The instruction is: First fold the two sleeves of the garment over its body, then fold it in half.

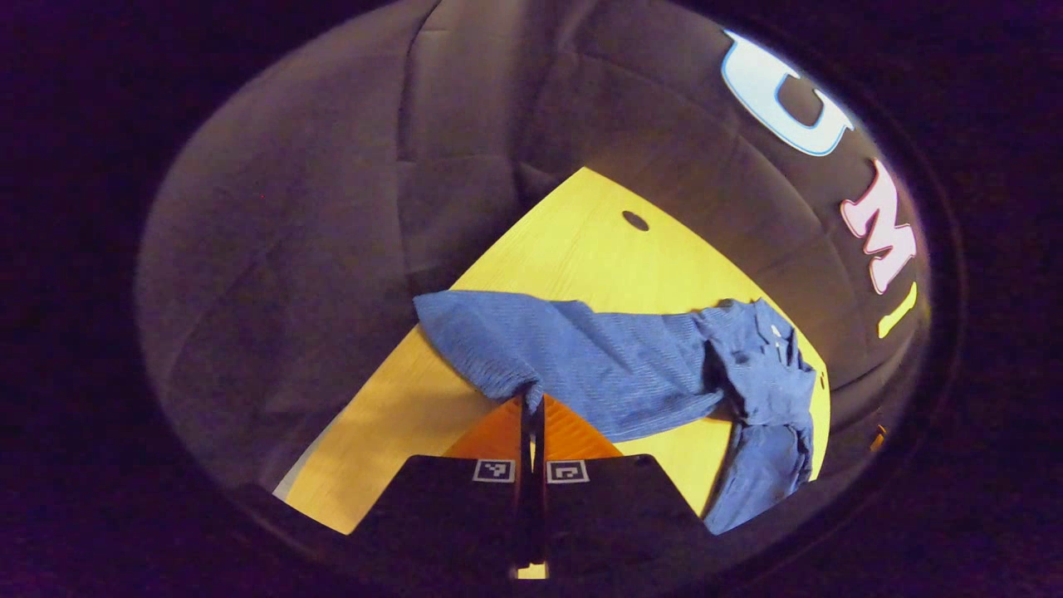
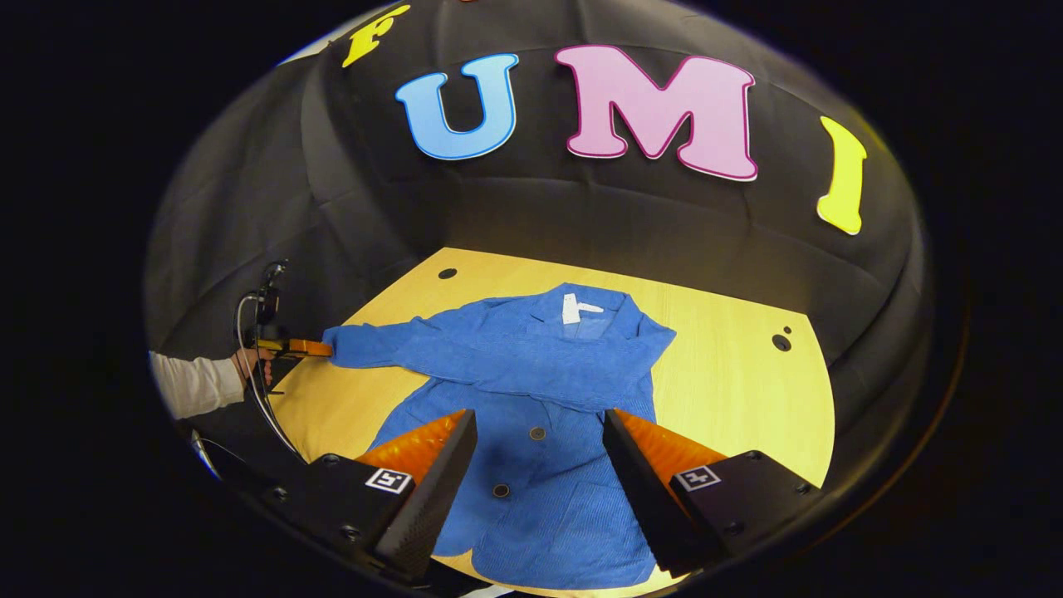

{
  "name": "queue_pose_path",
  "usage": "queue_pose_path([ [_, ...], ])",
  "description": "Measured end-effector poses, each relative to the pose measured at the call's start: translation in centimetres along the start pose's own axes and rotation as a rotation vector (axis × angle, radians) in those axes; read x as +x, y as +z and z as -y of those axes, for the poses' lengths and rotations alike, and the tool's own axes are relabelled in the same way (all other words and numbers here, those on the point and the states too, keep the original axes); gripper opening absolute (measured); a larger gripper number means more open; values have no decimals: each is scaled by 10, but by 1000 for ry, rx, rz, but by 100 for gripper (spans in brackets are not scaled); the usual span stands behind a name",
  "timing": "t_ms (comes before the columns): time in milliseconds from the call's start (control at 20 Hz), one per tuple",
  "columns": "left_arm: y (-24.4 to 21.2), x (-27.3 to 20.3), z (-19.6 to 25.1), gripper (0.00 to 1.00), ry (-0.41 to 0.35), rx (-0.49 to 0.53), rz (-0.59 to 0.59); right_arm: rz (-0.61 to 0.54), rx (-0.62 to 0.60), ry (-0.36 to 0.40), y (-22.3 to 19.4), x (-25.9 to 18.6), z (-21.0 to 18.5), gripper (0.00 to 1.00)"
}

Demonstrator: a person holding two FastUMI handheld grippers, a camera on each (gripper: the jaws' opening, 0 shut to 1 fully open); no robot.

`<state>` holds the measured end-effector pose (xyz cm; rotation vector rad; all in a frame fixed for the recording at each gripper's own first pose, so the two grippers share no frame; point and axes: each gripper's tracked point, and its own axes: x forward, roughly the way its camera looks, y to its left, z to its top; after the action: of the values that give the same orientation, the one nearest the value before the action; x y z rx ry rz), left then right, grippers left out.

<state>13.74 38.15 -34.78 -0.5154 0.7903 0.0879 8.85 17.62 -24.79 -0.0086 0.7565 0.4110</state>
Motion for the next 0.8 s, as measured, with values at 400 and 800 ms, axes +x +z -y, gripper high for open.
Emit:
queue_pose_path([
  [400, 79, -82, 198, 0, -245, 191, 155, 31, 51, 24, 4, -9, 24, 98],
  [800, 51, -38, 452, 0, -475, 477, 122, 36, 126, -24, -14, -34, 97, 98],
])
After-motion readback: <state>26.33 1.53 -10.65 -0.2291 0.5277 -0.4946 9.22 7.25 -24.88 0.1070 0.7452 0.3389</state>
